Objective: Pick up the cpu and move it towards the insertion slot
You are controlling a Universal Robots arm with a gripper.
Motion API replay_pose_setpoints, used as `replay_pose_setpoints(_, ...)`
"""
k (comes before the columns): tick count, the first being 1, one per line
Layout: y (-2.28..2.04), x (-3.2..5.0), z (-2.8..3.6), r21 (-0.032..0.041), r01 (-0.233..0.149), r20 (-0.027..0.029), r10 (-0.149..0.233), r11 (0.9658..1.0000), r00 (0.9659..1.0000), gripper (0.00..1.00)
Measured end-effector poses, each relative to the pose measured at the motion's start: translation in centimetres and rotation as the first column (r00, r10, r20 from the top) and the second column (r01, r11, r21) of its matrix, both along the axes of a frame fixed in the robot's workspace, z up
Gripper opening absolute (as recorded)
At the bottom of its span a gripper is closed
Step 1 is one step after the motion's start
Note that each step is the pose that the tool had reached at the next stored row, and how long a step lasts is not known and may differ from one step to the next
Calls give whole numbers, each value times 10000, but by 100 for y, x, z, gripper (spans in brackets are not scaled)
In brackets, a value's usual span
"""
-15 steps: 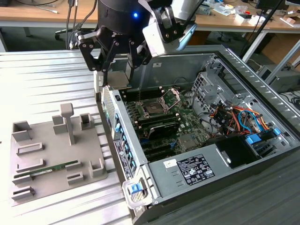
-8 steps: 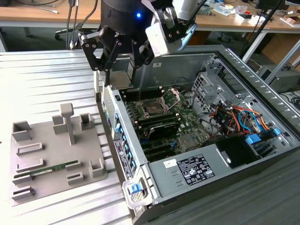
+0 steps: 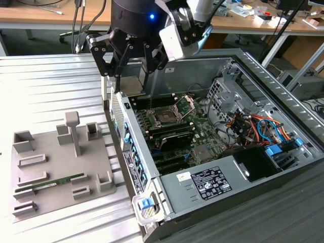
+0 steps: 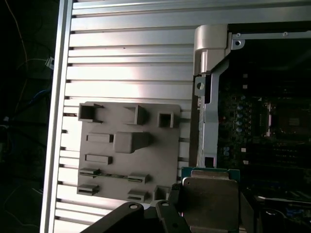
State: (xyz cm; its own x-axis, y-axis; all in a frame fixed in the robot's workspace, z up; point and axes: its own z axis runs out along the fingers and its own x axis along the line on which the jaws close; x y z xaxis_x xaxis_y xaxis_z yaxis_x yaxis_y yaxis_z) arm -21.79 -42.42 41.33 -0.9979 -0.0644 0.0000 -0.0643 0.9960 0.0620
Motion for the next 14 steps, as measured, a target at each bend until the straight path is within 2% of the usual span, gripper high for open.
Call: replay_pose_setpoints(14, 0, 47, -1, 1, 0, 1, 0, 10000, 10000, 55)
